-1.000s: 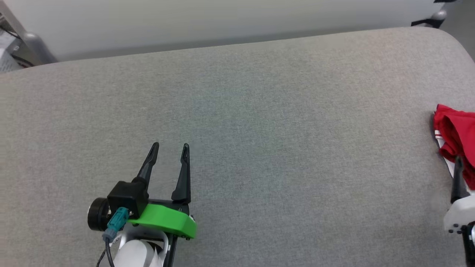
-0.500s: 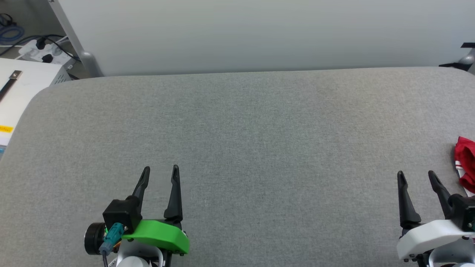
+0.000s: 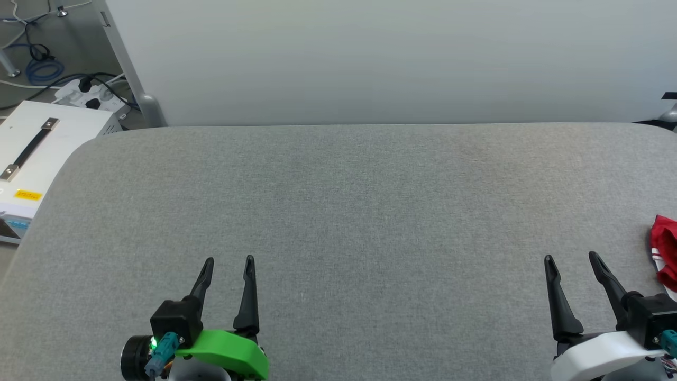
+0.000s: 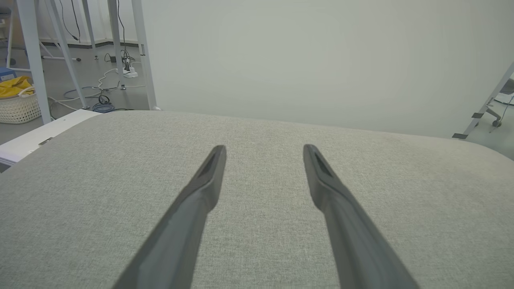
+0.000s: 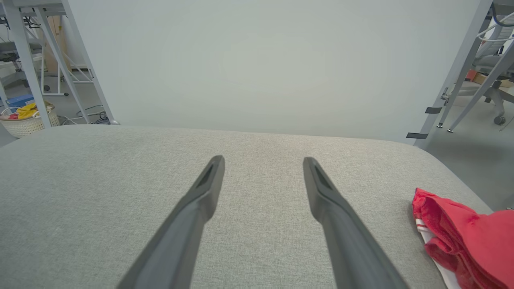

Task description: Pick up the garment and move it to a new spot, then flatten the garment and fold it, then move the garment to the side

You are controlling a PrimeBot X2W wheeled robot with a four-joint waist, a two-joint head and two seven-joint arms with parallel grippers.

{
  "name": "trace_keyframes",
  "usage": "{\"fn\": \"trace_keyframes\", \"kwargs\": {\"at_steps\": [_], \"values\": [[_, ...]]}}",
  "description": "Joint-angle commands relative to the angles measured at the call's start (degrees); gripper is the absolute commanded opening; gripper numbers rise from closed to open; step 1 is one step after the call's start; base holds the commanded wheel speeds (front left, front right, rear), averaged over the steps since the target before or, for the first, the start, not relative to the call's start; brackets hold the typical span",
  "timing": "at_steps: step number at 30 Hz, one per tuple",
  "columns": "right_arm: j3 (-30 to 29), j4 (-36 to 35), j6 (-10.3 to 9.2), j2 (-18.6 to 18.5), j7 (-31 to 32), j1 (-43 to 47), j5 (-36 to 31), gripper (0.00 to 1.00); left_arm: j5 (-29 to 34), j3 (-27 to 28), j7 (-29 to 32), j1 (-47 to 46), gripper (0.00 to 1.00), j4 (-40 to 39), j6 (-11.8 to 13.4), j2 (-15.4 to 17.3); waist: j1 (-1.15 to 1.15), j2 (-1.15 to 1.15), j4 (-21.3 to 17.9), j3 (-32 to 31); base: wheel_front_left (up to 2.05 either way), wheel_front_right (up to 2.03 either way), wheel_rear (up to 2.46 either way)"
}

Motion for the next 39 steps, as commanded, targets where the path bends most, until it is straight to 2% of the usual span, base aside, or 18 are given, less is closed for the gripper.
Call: {"fn": "trace_keyframes", "kwargs": {"at_steps": [1, 22, 23, 39], "values": [[0.0, -0.5, -0.04, 0.1, 0.2, 0.9, 0.2, 1.00, 0.4, 0.0, -0.3, 0.7, 1.00, 0.4, -0.1, 0.3, 0.01, 0.00, -0.2, -0.2, 0.00, 0.00, 0.00], [0.7, 0.9, -0.04, 0.1, 0.6, 1.8, 2.7, 1.00, -1.2, -0.8, -0.3, 0.5, 1.00, 3.0, -0.5, 0.2, 0.01, 0.00, -0.8, -1.5, 0.00, 0.00, 0.00], [0.5, 0.8, 0.00, 0.1, 0.7, 0.9, 2.1, 0.00, -1.1, -0.6, 0.0, 0.0, 0.00, 2.9, -0.2, 0.0, 0.01, 0.00, -0.8, -1.5, 0.00, 0.00, 0.00], [0.8, 1.8, 0.00, 0.1, 0.7, -0.1, 1.4, 0.00, 0.9, 0.7, 1.6, 0.0, 0.00, 1.8, -0.7, -0.6, 0.01, 0.00, -0.7, -1.3, 0.00, 0.00, 0.00]]}}
